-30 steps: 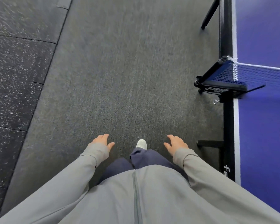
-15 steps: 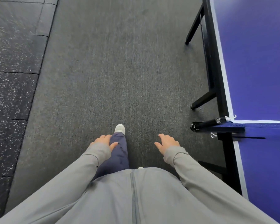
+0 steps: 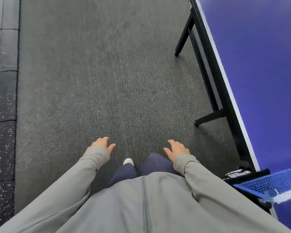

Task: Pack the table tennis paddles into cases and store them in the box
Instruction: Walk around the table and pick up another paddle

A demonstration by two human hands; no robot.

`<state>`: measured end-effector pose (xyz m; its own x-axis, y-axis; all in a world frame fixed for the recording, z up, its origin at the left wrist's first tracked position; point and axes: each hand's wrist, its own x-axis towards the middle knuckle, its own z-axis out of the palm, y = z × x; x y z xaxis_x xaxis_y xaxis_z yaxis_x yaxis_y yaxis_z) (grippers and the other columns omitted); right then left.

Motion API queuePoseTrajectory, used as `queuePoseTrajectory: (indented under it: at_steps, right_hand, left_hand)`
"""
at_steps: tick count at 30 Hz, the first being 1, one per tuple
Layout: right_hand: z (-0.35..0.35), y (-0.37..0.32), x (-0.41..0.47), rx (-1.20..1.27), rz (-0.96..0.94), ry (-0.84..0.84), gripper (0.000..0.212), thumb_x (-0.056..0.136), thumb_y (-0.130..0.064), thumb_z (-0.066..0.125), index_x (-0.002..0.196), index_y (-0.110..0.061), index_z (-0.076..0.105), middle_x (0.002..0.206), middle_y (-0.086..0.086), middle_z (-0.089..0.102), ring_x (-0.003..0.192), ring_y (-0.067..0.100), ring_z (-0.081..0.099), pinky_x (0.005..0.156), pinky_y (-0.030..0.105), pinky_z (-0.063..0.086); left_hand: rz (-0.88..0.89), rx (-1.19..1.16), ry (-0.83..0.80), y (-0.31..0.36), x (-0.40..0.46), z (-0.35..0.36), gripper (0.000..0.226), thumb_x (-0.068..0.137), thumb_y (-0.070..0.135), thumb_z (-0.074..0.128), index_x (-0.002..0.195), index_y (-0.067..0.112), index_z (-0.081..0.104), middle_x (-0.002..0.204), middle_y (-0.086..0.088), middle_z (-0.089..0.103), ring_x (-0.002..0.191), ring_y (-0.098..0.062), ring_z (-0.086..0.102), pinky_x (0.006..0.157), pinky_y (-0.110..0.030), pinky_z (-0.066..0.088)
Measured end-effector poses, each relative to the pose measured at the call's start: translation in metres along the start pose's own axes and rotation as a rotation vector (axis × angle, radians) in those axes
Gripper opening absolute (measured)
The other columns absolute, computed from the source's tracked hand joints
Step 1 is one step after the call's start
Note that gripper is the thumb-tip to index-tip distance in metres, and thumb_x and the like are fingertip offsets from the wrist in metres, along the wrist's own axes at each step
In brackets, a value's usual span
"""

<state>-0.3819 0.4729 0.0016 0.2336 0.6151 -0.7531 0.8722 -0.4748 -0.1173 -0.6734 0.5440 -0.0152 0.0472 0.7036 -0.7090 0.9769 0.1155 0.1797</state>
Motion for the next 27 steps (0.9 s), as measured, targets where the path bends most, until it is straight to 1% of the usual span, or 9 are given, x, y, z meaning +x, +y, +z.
queuePoseTrajectory:
  at_steps: [6, 11, 14, 17, 24, 27]
  right_hand:
    - [-0.062, -0.014, 0.072, 0.071, 0.05, 0.01, 0.047, 0.097, -0.04, 0.041, 0.14, -0.02, 0.036, 0.141, 0.006, 0.045, 0.132, 0.028, 0.039, 0.106, 0.042, 0.033]
    - [-0.127, -0.027, 0.14, 0.115, 0.068, -0.041, 0.047, 0.097, -0.041, 0.041, 0.14, -0.021, 0.036, 0.14, 0.006, 0.045, 0.131, 0.027, 0.04, 0.105, 0.043, 0.035]
    - [-0.168, -0.036, 0.176, 0.144, 0.062, -0.043, 0.047, 0.097, -0.041, 0.042, 0.139, -0.02, 0.037, 0.139, 0.006, 0.047, 0.129, 0.027, 0.043, 0.105, 0.044, 0.037]
    - [-0.207, -0.052, 0.209, 0.1, 0.052, -0.05, 0.047, 0.097, -0.041, 0.042, 0.138, -0.02, 0.038, 0.138, 0.006, 0.048, 0.127, 0.027, 0.045, 0.104, 0.044, 0.038]
    - [-0.271, -0.109, 0.291, 0.037, 0.047, -0.108, 0.048, 0.097, -0.043, 0.041, 0.139, -0.021, 0.036, 0.14, 0.005, 0.046, 0.129, 0.026, 0.043, 0.105, 0.043, 0.038]
    - [-0.306, -0.145, 0.331, 0.024, 0.071, -0.093, 0.049, 0.096, -0.044, 0.041, 0.14, -0.022, 0.036, 0.14, 0.005, 0.044, 0.129, 0.027, 0.042, 0.105, 0.043, 0.037]
  left_hand:
    - [-0.026, 0.04, -0.057, 0.032, 0.068, -0.048, 0.056, 0.095, 0.046, 0.04, 0.141, 0.015, 0.035, 0.14, -0.01, 0.044, 0.129, -0.029, 0.042, 0.106, -0.041, 0.035]
    - [-0.079, -0.009, -0.097, 0.066, 0.121, -0.094, 0.056, 0.094, 0.046, 0.043, 0.14, 0.016, 0.035, 0.14, -0.008, 0.044, 0.129, -0.028, 0.043, 0.106, -0.04, 0.036]
    - [-0.063, -0.033, -0.049, 0.086, 0.154, -0.128, 0.055, 0.093, 0.047, 0.044, 0.139, 0.017, 0.037, 0.14, -0.007, 0.044, 0.128, -0.028, 0.043, 0.105, -0.04, 0.036]
    - [-0.05, -0.076, -0.009, 0.099, 0.188, -0.171, 0.055, 0.093, 0.047, 0.045, 0.139, 0.017, 0.037, 0.14, -0.008, 0.045, 0.128, -0.028, 0.044, 0.105, -0.04, 0.037]
    - [-0.114, -0.124, -0.024, 0.096, 0.275, -0.252, 0.054, 0.093, 0.047, 0.044, 0.137, 0.018, 0.039, 0.138, -0.009, 0.046, 0.126, -0.029, 0.045, 0.104, -0.04, 0.038]
    - [-0.119, -0.142, -0.036, 0.088, 0.323, -0.292, 0.054, 0.093, 0.045, 0.044, 0.139, 0.016, 0.038, 0.139, -0.009, 0.045, 0.127, -0.029, 0.043, 0.105, -0.037, 0.036]
